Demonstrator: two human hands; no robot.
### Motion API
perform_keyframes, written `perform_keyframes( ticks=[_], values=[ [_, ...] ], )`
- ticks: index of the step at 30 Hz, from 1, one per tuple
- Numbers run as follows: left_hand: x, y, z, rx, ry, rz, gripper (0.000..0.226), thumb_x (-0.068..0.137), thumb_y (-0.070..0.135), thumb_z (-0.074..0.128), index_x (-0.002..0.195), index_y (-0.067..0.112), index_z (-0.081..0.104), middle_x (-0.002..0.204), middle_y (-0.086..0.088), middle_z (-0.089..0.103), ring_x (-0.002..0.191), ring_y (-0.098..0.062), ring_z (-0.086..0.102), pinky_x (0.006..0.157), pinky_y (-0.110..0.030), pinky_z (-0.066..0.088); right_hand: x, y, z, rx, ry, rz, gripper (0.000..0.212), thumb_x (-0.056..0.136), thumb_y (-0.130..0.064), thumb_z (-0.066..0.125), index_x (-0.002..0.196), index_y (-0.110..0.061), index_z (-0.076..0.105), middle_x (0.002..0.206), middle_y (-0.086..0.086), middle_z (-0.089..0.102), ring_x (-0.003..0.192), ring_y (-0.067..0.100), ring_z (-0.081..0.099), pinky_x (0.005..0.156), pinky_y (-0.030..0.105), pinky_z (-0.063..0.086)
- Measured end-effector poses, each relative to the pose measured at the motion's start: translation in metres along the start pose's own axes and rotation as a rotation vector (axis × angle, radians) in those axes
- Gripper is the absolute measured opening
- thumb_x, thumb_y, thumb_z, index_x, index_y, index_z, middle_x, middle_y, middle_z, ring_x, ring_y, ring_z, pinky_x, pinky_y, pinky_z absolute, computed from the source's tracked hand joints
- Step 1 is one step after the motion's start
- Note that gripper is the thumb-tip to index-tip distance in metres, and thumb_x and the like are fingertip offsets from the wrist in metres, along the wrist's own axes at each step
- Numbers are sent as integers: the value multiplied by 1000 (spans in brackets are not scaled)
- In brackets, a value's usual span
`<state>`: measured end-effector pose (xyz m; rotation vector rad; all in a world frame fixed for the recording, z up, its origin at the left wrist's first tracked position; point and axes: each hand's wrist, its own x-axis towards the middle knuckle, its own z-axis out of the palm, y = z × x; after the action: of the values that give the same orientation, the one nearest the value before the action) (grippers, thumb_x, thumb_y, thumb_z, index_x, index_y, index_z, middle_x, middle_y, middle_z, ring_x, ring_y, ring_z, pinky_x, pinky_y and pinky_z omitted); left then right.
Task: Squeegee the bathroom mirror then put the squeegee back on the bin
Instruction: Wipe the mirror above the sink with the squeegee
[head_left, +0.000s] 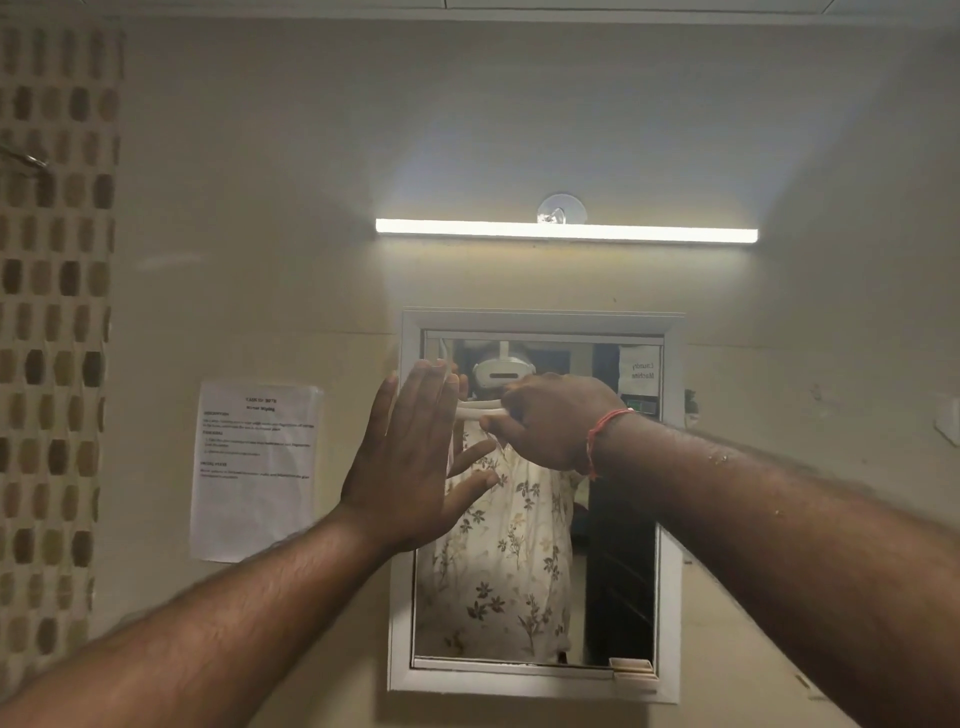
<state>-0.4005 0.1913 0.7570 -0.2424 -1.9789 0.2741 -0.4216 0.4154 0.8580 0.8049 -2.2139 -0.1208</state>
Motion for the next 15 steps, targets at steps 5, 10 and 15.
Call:
perform_keyframes(
  ticks=[5, 10, 15],
  values=[
    [5, 11, 2, -10, 10, 11, 111, 108, 89, 27, 178, 18, -25, 194, -16, -4, 181, -36, 0, 141, -70, 18, -7, 15, 3, -10, 4, 13, 53, 104, -74, 34, 103, -35, 70, 91, -9, 69, 76, 9, 65, 53, 27, 38],
    [15, 31, 5, -36, 22, 32, 110, 108, 89, 23, 178, 19, -24, 194, -15, -4, 181, -37, 2, 141, -70, 19, -17, 40, 16, -13, 45, 42, 64, 98, -81, 27, 113, -40, 73, 96, -12, 73, 75, 8, 67, 55, 27, 51],
    [26, 53, 9, -56, -20, 34, 110, 107, 90, 18, 180, 17, -20, 193, -12, -14, 181, -35, -7, 142, -70, 15, -40, 67, 10, 4, 11, 76, 59, 98, -80, 31, 106, -37, 70, 96, -12, 69, 75, 8, 63, 63, 31, 58]
  ],
)
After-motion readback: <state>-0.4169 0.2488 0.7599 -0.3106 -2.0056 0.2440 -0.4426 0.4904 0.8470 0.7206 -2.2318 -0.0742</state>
